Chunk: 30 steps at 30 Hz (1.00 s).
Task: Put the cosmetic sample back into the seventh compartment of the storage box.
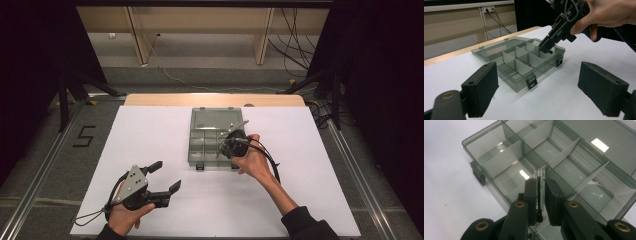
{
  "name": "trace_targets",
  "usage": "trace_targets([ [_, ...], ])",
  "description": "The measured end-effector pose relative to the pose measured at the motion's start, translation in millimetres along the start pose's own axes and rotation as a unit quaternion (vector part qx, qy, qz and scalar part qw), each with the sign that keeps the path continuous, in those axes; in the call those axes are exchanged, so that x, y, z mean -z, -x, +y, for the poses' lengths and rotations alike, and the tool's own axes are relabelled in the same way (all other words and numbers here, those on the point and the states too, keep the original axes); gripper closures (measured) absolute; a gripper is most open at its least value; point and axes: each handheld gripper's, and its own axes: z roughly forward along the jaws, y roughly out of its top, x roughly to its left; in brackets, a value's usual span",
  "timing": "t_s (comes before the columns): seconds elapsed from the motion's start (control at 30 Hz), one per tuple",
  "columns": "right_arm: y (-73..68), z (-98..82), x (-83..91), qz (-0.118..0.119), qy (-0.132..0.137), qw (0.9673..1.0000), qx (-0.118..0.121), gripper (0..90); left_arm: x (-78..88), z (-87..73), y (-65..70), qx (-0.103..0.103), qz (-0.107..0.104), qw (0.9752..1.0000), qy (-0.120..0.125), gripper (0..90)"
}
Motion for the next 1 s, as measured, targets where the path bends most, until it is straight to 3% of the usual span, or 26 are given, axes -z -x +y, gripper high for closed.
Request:
trace_targets([
  [0.07, -1.2, 0.2, 0.4, 0.005, -0.008, 0.9999, -0.009, 80.5, -1.0, -0.4, -0.2, 0.001, 0.000, 1.0000, 0.007, 15.7],
  [0.47, 1.0, -1.1, -1.3, -0.001, -0.005, 1.0000, 0.002, 75.0, -0.7, -0.3, -0.1, 0.000, 0.002, 1.0000, 0.005, 15.7],
  [0.77, -0.5, 0.4, 9.1, 0.001, 0.016, 0.9997, -0.016, 61.6, -0.5, -0.4, -0.3, 0.000, 0.002, 1.0000, 0.006, 15.7],
  [0.8, 0.9, -0.3, 7.8, -0.007, 0.027, 0.9996, -0.001, 60.5, -0.2, -0.3, -0.2, 0.000, 0.001, 1.0000, 0.004, 15.7],
  [0.83, 0.7, -0.1, 10.6, 0.000, 0.017, 0.9998, -0.004, 59.0, -0.1, -0.2, -0.2, 0.000, 0.001, 1.0000, 0.003, 15.7],
  [1.0, 1.1, -0.8, 14.5, 0.009, 0.018, 0.9998, 0.000, 48.4, 0.6, 0.0, -0.5, -0.001, 0.002, 1.0000, -0.001, 15.7],
])
